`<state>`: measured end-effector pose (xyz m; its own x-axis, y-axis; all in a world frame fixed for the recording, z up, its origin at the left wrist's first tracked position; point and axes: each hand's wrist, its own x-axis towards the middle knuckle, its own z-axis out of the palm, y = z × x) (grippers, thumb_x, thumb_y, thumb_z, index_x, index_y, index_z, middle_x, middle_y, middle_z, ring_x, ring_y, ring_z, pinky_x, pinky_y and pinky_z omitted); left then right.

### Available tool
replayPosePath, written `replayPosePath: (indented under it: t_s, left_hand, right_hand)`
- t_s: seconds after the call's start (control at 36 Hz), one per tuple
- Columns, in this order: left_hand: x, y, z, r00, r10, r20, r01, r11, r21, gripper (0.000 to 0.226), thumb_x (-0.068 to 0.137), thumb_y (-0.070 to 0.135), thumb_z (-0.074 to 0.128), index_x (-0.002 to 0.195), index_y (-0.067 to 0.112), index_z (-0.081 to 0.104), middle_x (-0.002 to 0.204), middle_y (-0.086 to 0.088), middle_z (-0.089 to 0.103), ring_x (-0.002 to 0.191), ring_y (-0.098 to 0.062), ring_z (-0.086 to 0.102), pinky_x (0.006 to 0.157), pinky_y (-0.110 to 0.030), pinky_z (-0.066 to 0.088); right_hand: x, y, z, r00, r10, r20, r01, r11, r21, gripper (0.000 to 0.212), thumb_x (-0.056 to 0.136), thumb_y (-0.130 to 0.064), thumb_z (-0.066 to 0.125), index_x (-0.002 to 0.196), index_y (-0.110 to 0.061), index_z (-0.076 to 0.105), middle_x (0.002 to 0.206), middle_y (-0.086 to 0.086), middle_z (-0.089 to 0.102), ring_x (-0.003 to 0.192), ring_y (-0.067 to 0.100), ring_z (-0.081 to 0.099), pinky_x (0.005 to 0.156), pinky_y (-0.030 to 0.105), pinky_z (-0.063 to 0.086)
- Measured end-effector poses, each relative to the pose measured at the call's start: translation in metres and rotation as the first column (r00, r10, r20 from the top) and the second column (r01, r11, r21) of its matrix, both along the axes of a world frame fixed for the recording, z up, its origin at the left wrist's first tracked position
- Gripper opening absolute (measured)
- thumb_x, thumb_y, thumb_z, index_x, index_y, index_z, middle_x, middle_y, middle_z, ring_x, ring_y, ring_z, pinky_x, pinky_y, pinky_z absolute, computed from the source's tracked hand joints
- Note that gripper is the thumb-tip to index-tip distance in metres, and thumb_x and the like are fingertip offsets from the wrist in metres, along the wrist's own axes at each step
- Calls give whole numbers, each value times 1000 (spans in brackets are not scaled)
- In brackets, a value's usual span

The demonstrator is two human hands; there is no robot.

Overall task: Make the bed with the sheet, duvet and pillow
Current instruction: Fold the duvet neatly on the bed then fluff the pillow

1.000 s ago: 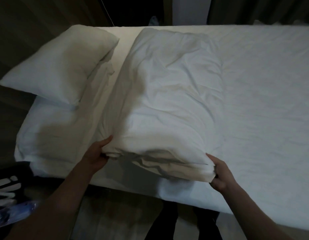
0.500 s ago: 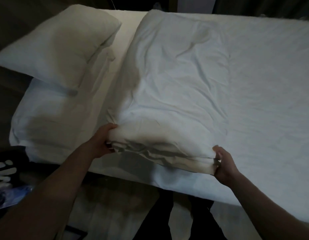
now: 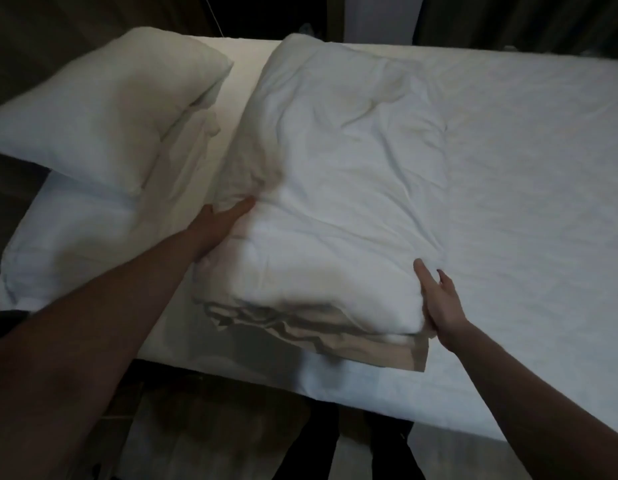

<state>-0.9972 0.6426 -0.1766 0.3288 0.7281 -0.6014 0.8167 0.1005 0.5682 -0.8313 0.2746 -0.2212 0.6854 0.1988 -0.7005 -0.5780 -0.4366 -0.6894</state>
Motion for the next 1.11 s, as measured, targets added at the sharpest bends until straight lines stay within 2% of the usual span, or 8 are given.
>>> replayPosePath:
  t_s: [0.19, 0.33, 0.44, 0.58, 0.64, 0.75, 1.0, 1.11]
  left_hand:
    - [12, -8, -46, 999, -9, 51, 11, 999, -34, 97, 70, 79, 61, 146, 21, 44, 147, -5, 48, 128, -21, 50, 96, -28, 35]
    - [14, -2, -78, 998, -68, 0, 68, 995, -77, 104, 67, 89, 51, 149, 25, 40, 155, -7, 37, 140, -24, 38, 115, -38, 30]
    - [19, 9, -93, 998, -40, 49, 46, 989, -144, 132, 43, 97, 56, 149, 21, 39, 155, -7, 37, 141, -21, 36, 117, -37, 27]
    - [12, 19, -99, 997, -17, 73, 32, 978, -206, 139, 35, 94, 62, 148, 17, 39, 148, -4, 43, 135, -19, 42, 114, -37, 32]
    - [9, 21, -93, 998, -14, 65, 29, 973, -229, 136, 37, 93, 64, 147, 17, 40, 139, 1, 47, 132, -19, 46, 111, -35, 34]
    - [-1, 28, -82, 994, 74, 75, -50, 958, -283, 128, 39, 88, 75, 142, 16, 50, 138, -3, 56, 121, -22, 57, 110, -42, 41]
    - [-17, -2, -34, 965, 156, 212, -91, 953, -290, 104, 45, 70, 83, 129, 14, 59, 126, -6, 64, 115, -22, 61, 109, -39, 42]
    - [-26, -10, -34, 981, 80, 175, 5, 900, -435, 78, 58, 67, 79, 117, 17, 66, 113, -9, 72, 98, -22, 69, 86, -33, 53]
  right_hand:
    - [0, 18, -52, 1000, -7, -16, 6, 996, -86, 127, 52, -87, 64, 154, -21, 27, 153, 6, 42, 137, 30, 43, 114, 43, 34]
    - [6, 13, -77, 999, 38, 1, -37, 996, -81, 128, 45, -95, 60, 150, -28, 32, 148, 2, 48, 132, 29, 48, 112, 46, 37]
    - [20, 12, -88, 998, 37, -60, -40, 997, -60, 102, 77, -77, 56, 156, -24, 18, 153, 7, 39, 135, 32, 43, 106, 41, 37]
    - [27, 12, -83, 990, 42, -134, -52, 996, -71, 170, 17, -106, 43, 158, -18, 7, 161, 6, 26, 141, 32, 36, 112, 45, 35]
    - [27, 10, -76, 989, 41, -145, -47, 998, -39, 161, 26, -103, 50, 157, -17, 15, 158, 6, 32, 137, 30, 41, 109, 43, 37]
    - [30, 5, -57, 990, 57, -129, -49, 997, 61, 92, 71, -73, 63, 143, -19, 47, 121, -1, 61, 99, 19, 60, 92, 36, 44]
    - [22, -15, -6, 995, 23, -100, -16, 998, 67, 40, 89, -51, 62, 120, -25, 58, 90, -15, 62, 81, 4, 58, 66, 26, 43]
    - [15, -19, -17, 983, 116, -145, -111, 993, 42, 77, 66, -71, 70, 125, -23, 57, 99, -11, 65, 93, 8, 62, 76, 29, 47]
